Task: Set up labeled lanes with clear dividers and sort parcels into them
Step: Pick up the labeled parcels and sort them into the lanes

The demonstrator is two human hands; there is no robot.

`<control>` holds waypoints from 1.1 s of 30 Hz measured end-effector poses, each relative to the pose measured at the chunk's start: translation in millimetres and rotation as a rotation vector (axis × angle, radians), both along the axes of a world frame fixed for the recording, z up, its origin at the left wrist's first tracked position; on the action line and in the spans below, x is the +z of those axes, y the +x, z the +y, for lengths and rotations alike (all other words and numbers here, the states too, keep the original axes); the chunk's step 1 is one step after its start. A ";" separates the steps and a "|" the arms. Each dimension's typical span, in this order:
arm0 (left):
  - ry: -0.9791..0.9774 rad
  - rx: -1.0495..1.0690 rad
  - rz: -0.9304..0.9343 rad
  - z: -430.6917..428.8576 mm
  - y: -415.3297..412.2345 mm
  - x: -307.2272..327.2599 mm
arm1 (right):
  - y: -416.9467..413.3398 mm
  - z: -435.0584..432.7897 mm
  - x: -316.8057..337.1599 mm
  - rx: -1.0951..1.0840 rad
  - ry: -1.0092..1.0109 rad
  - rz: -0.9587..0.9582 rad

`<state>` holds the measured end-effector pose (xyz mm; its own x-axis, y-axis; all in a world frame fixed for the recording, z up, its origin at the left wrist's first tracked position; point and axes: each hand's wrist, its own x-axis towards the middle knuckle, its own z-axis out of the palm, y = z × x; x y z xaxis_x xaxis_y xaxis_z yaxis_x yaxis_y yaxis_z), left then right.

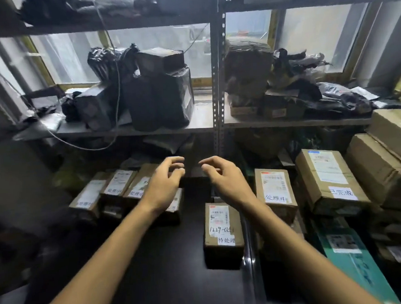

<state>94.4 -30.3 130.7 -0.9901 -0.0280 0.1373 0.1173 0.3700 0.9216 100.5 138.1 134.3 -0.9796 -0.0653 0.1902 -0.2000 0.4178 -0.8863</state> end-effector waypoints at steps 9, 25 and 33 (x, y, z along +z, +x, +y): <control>-0.044 0.149 0.003 -119.7 72.0 18.3 | 22.8 -120.6 16.5 0.250 0.000 0.038; 0.041 0.163 -0.013 -293.0 59.3 -5.6 | 8.6 -306.1 0.8 0.316 0.090 0.038; 0.083 0.115 -0.071 -323.7 13.4 -48.3 | -24.6 -329.0 -29.0 0.294 0.100 -0.048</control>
